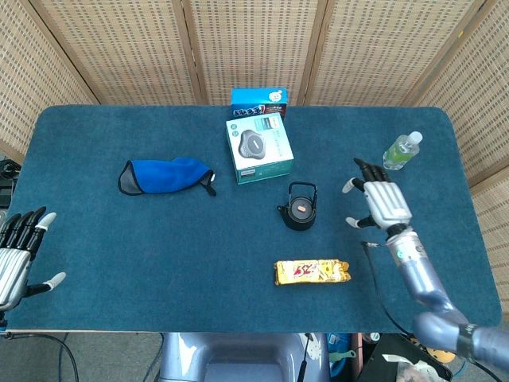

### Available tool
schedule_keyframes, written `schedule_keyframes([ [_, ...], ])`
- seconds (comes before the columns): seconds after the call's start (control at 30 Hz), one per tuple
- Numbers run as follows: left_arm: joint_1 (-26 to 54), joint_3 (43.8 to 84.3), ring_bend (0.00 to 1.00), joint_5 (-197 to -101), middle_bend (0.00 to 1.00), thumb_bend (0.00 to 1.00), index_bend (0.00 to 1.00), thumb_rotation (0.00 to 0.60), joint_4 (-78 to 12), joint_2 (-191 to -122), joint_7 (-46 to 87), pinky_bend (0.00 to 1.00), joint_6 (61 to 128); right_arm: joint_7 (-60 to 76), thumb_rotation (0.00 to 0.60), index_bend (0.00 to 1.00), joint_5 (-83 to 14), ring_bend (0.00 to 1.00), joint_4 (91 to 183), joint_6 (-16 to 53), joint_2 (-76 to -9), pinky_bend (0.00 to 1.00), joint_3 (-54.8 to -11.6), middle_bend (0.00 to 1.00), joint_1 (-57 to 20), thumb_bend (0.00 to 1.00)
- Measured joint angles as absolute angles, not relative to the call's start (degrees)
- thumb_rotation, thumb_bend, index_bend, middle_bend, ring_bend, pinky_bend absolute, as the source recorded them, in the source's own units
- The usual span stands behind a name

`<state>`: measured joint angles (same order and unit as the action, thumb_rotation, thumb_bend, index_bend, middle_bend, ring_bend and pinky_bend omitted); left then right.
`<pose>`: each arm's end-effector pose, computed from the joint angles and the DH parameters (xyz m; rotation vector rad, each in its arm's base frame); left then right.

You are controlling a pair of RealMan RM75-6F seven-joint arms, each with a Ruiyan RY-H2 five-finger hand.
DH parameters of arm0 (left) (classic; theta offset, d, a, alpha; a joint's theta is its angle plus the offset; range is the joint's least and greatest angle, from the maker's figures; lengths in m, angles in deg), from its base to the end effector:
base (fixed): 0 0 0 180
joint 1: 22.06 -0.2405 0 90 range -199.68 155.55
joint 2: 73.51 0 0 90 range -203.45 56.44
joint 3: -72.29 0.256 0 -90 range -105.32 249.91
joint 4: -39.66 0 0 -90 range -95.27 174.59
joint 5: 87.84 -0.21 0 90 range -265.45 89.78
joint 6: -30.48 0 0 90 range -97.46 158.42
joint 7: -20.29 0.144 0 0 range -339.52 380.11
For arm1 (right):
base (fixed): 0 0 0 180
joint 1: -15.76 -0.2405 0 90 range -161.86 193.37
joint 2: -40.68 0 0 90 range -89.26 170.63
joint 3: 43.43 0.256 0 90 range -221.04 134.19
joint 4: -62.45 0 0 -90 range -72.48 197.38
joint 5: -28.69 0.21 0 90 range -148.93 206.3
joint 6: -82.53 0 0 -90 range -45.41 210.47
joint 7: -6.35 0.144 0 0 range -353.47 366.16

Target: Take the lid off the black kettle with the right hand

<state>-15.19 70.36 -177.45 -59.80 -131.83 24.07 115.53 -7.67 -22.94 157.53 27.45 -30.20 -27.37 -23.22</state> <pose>-0.2801 0.1856 0.1736 -1.4866 -0.8296 -0.9257 -0.1812 -0.3670 0.0936 1.5651 -1.1146 0.9398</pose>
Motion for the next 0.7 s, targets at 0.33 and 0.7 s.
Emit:
schedule_keyframes([
  [0.33, -14.76, 69.79, 0.00, -175.79, 0.00, 0.12, 0.00, 0.600, -59.30, -132.25, 24.62, 0.00, 114.71, -16.42, 0.600, 0.48, -14.97, 0.00, 148.94, 28.30, -41.37, 0.00, -27.54, 0.00, -30.29, 0.48],
  [0.7, -14.57, 69.84, 0.00, -175.55, 0.00, 0.12, 0.00, 0.600, -59.23, -132.53, 25.23, 0.00, 114.32, -19.45, 0.600, 0.49, -12.60, 0.00, 146.76, 28.17, -45.45, 0.00, -28.23, 0.00, -32.70, 0.51],
])
